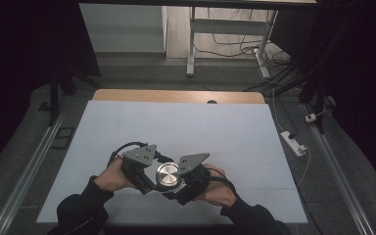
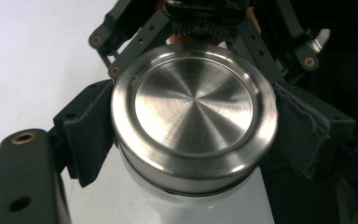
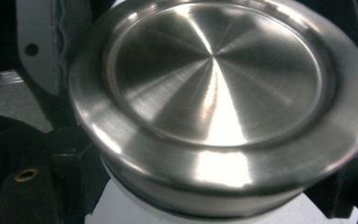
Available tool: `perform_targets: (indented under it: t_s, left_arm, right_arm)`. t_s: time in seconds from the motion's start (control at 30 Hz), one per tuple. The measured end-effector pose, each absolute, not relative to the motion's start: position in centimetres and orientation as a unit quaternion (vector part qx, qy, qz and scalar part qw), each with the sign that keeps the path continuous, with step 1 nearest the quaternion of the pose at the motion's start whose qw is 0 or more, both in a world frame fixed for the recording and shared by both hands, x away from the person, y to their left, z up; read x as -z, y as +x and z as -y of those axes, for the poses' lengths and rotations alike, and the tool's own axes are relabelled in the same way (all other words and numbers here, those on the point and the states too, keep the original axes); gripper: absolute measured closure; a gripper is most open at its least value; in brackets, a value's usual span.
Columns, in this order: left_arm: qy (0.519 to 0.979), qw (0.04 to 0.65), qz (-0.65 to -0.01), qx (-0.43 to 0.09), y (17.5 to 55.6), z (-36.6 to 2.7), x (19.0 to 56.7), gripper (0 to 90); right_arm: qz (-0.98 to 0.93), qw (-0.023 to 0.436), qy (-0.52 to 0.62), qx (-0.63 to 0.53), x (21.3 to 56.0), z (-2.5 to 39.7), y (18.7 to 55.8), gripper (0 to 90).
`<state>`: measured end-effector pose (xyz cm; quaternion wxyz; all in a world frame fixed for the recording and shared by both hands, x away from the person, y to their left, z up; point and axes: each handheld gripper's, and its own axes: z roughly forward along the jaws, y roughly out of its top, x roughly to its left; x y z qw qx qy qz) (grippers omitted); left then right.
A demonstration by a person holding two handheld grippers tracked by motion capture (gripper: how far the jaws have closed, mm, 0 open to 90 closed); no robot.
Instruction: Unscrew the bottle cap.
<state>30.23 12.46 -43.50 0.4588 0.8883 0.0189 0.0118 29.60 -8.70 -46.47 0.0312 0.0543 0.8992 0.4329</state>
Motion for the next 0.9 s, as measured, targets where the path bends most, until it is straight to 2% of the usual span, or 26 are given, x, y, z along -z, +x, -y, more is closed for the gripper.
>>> perform_targets:
  t_s: [0.13,0.2,0.27,0.3,0.33,0.43,0.5,0.7,0.73,0.9]
  left_arm:
    - [0.878,0.462,-0.114,-0.051,30.1,-11.4,43.4,19.2]
    - [0.871,0.456,-0.165,-0.078,29.9,-10.6,43.5,19.1]
    - [0.864,0.457,-0.194,-0.087,29.9,-10.0,43.7,18.6]
    - [0.86,0.463,-0.198,-0.08,30.0,-9.9,43.8,15.1]
    - [0.855,0.476,-0.196,-0.057,30.4,-10.1,43.7,15.1]
    - [0.849,0.497,-0.179,-0.035,30.8,-11.4,43.1,3.5]
    - [0.853,0.498,-0.154,-0.028,30.9,-12.5,42.7,2.7]
    - [0.884,0.463,-0.063,-0.033,30.4,-13.6,42.6,3.8]
    - [0.888,0.457,-0.045,-0.023,30.4,-13.5,42.7,4.8]
    - [0.89,0.455,0.009,-0.001,29.7,-12.7,43.0,9.9]
  right_arm:
    - [-0.893,0.054,0.097,-0.435,46.4,9.1,30.2,15.2]
    - [-0.886,0.091,0.15,-0.43,46.6,9.3,30.8,15.3]
    - [-0.881,0.098,0.171,-0.431,46.8,9.5,31.0,15.3]
    - [-0.879,0.099,0.175,-0.432,46.8,9.5,31.0,15.3]
    - [-0.879,0.099,0.175,-0.432,46.8,9.5,31.0,15.3]
    - [-0.877,0.091,0.164,-0.442,46.6,9.6,30.9,15.3]
    - [-0.88,0.079,0.149,-0.445,46.5,9.6,30.9,15.3]
    - [-0.889,0.044,0.099,-0.445,46.5,9.2,30.4,15.3]
    - [-0.893,0.029,0.074,-0.443,46.4,8.8,29.9,15.2]
    - [-0.9,0.019,0.033,-0.435,46.4,8.3,29.1,15.3]
